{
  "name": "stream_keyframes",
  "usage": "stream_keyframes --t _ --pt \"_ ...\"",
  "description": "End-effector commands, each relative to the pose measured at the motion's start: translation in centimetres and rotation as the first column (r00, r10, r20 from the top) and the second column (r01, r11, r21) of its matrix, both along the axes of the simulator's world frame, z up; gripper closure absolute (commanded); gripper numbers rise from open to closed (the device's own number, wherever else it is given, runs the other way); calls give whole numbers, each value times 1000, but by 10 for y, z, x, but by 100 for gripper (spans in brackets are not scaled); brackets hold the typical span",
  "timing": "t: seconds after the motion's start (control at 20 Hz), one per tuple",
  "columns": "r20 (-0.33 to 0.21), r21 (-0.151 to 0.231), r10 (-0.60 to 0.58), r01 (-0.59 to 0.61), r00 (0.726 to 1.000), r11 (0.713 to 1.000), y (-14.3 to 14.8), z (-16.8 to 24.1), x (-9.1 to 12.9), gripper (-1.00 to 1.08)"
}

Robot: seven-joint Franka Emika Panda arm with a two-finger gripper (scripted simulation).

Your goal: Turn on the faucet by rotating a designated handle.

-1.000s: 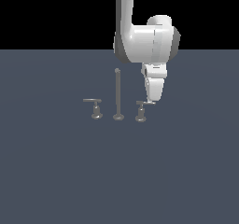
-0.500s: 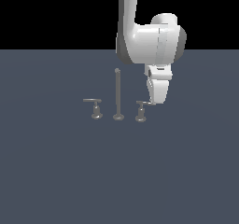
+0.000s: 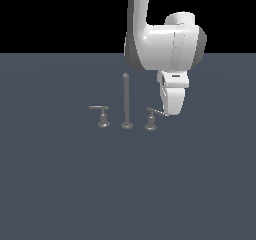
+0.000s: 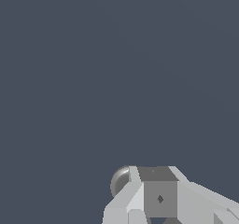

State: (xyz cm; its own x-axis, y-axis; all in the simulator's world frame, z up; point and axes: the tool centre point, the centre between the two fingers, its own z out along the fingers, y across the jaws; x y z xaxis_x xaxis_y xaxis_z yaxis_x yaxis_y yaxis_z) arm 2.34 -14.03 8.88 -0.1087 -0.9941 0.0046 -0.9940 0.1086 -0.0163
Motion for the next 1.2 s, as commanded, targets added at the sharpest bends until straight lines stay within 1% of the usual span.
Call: stream_keyframes --t 0.0,0.1,0.15,0.2,0.7,0.75,0.8,1.15 --pt "-14 6 10 -10 1000 1000 10 0 -12 108" --pt "-15 6 9 -9 1000 1000 11 0 -19 108" --pt "-15 6 9 -9 1000 1000 11 0 -19 108" --pt "-11 1 -5 5 1000 1000 0 0 -16 108" --pt "-15 6 7 -7 1000 1000 44 0 -36 108" --pt "-15 6 7 -7 1000 1000 44 0 -36 108" --pt "-11 -3 -27 27 1000 1000 19 0 -36 108" --pt "-15 5 2 -2 1000 1000 73 0 -26 108"
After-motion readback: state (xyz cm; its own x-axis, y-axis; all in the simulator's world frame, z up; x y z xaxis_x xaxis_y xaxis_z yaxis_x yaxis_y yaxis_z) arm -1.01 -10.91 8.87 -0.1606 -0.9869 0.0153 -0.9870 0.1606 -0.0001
